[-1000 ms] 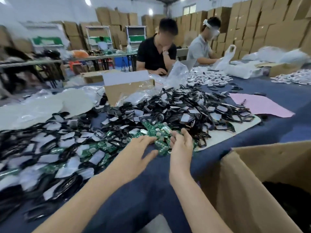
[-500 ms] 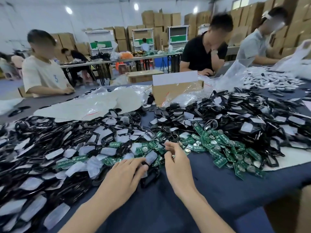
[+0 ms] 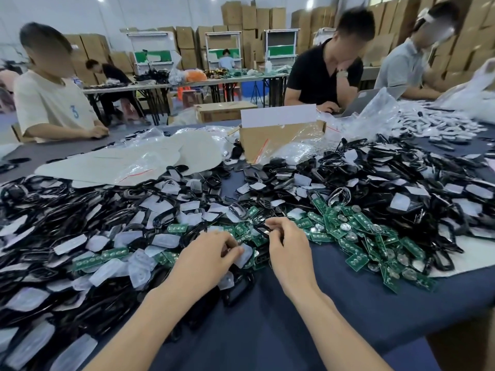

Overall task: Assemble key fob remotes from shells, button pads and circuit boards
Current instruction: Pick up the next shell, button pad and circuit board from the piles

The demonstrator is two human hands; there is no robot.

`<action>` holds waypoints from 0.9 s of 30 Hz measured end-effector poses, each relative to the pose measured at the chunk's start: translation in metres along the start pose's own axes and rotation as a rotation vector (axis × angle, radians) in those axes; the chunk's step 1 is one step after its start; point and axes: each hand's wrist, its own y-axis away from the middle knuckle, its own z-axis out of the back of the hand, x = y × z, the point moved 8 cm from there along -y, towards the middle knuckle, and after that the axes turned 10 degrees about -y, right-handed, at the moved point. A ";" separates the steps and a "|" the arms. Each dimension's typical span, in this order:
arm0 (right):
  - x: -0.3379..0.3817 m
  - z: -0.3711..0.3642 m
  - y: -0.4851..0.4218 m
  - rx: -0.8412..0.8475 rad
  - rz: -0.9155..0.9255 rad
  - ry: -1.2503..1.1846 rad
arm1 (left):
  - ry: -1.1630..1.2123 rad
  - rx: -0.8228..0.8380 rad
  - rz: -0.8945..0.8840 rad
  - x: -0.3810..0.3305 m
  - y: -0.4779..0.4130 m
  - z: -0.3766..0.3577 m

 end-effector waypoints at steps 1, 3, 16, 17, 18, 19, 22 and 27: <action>0.001 -0.001 -0.003 -0.005 0.016 0.019 | 0.026 -0.033 0.005 0.003 -0.001 0.003; 0.002 -0.001 -0.010 -0.016 0.045 0.062 | 0.049 -0.092 0.028 0.010 -0.004 0.009; 0.003 0.010 -0.020 -0.121 0.110 0.327 | -0.304 0.105 -0.124 0.002 -0.040 -0.005; 0.002 0.015 -0.023 -0.150 0.103 0.409 | -0.304 0.118 -0.143 0.003 -0.040 -0.006; -0.001 0.020 -0.025 -0.172 0.078 0.480 | -0.303 0.125 -0.154 0.004 -0.040 -0.006; -0.004 0.026 -0.028 -0.188 0.043 0.536 | -0.308 0.123 -0.157 0.005 -0.038 -0.006; -0.010 0.040 -0.041 -0.224 -0.019 0.628 | -0.412 0.050 -0.183 0.003 -0.034 -0.003; -0.022 0.060 -0.079 -0.153 -0.123 0.662 | -0.391 -0.048 -0.205 0.005 -0.034 0.004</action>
